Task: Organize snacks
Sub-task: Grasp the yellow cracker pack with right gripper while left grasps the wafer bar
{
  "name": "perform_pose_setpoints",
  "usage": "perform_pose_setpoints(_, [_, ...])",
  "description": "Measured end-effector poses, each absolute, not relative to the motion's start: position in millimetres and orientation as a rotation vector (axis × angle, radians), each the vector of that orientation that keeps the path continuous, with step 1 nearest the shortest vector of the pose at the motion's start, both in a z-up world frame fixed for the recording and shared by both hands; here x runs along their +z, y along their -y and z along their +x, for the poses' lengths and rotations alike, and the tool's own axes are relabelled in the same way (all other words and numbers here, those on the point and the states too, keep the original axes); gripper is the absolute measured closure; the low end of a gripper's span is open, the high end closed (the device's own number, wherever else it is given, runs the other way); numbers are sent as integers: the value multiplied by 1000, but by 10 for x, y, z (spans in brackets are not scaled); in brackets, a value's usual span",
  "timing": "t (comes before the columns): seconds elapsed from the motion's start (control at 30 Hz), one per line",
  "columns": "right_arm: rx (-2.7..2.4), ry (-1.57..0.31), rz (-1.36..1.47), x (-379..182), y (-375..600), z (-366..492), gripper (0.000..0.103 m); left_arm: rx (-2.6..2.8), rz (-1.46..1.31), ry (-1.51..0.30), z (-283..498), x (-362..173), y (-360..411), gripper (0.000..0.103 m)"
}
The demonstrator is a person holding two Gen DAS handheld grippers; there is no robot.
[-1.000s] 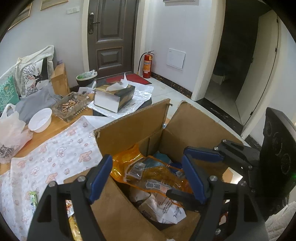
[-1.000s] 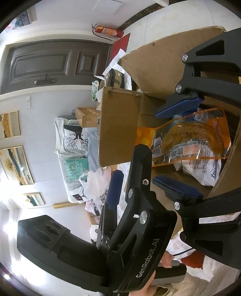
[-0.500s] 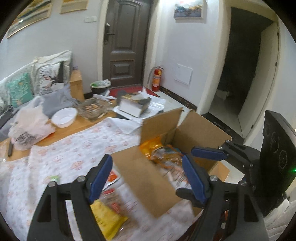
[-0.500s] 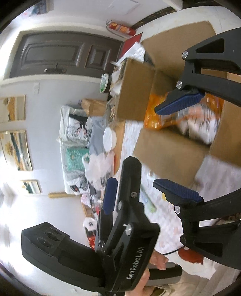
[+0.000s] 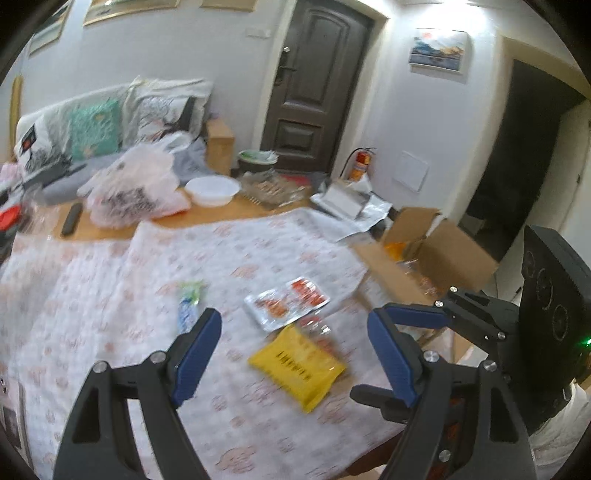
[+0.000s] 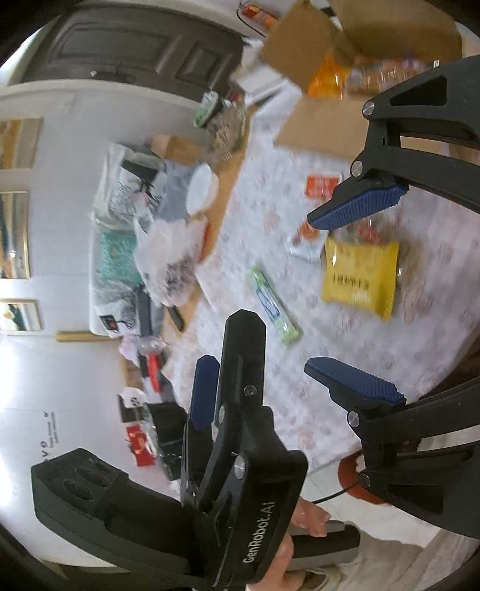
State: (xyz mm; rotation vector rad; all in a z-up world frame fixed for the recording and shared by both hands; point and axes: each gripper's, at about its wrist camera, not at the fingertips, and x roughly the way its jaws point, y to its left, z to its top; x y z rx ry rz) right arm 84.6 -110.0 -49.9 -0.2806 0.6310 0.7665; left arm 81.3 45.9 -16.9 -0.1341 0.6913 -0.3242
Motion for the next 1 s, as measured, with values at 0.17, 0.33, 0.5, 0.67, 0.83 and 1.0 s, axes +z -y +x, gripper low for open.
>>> perform_pose_setpoints(0.17, [765, -730, -260, -835, 823, 1025, 35, -306, -173, -748, 919, -554, -705, 24])
perform_pose_setpoints(0.33, [689, -820, -238, -1170, 725, 1297, 35, -290, -175, -806, 1076, -882, -825, 24])
perform_pose_setpoints(0.5, [574, -878, -271, -1487, 720, 1503, 34, -259, -169, -852, 1302, -1123, -886, 24])
perform_pose_setpoints(0.67, [552, -854, -306, -1556, 666, 1625, 45, -228, -156, -879, 1499, -1281, -921, 24])
perform_pose_setpoints(0.83, [571, -855, -296, -1535, 632, 1769, 70, -195, -123, -900, 1693, -1381, -935, 32])
perform_pose_setpoints(1.0, [602, -871, -288, -1552, 594, 1800, 61, -172, -93, -930, 1882, -1501, -919, 47])
